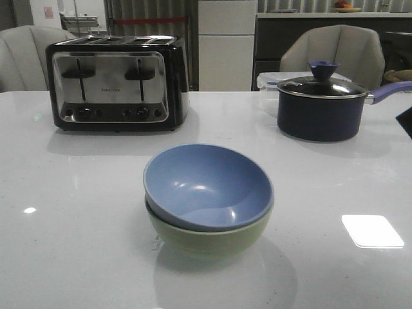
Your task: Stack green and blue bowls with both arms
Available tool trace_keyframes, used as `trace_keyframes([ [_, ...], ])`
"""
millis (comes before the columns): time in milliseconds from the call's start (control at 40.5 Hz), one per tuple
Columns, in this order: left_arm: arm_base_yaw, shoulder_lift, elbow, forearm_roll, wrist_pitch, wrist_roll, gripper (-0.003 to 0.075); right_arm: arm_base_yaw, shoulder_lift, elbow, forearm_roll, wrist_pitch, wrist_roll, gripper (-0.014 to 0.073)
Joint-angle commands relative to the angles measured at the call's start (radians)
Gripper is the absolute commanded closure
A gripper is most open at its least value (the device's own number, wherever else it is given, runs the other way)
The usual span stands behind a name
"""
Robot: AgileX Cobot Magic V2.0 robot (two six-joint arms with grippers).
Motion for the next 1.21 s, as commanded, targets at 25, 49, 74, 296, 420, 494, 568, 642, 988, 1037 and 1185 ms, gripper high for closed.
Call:
trace_keyframes([
  [25,0.078,-0.096,0.088,-0.049,-0.194,-0.008,0.0627,0.000,-0.011,-0.029,-0.001,-0.061,-0.008,0.0539],
  [49,0.090,-0.119,0.107,-0.055,-0.205,-0.008,0.0627,0.000,-0.011,-0.029,-0.001,-0.061,-0.008,0.0539],
  [74,0.107,-0.135,0.130,-0.064,-0.217,-0.008,0.0627,0.000,-0.011,-0.029,-0.001,-0.061,-0.008,0.0539],
  [296,0.171,-0.182,0.242,-0.094,-0.336,-0.008,0.0627,0.000,-0.010,-0.029,-0.001,-0.061,-0.008,0.0539],
  [420,0.171,-0.182,0.270,-0.096,-0.396,-0.008,0.0627,0.000,-0.011,-0.029,-0.001,-0.061,-0.008,0.0539],
  [494,0.171,-0.182,0.271,-0.096,-0.406,-0.008,0.0627,0.000,-0.011,-0.029,-0.001,-0.061,-0.008,0.0539],
  [568,0.171,-0.182,0.271,-0.096,-0.410,-0.008,0.0627,0.000,-0.011,-0.029,-0.001,-0.061,-0.008,0.0539],
  [642,0.171,-0.182,0.271,-0.096,-0.410,-0.008,0.0627,0.000,-0.011,-0.029,-0.001,-0.061,-0.008,0.0539],
  [988,0.171,-0.180,0.271,-0.096,-0.410,-0.008,0.0627,0.000,-0.011,-0.029,-0.001,-0.061,-0.008,0.0539],
  [1037,0.171,-0.180,0.271,-0.096,-0.410,-0.008,0.0627,0.000,-0.011,-0.029,-0.001,-0.061,-0.008,0.0539],
  [1185,0.171,-0.180,0.271,-0.096,-0.410,-0.008,0.0627,0.000,-0.011,-0.029,-0.001,-0.061,-0.008,0.0539],
])
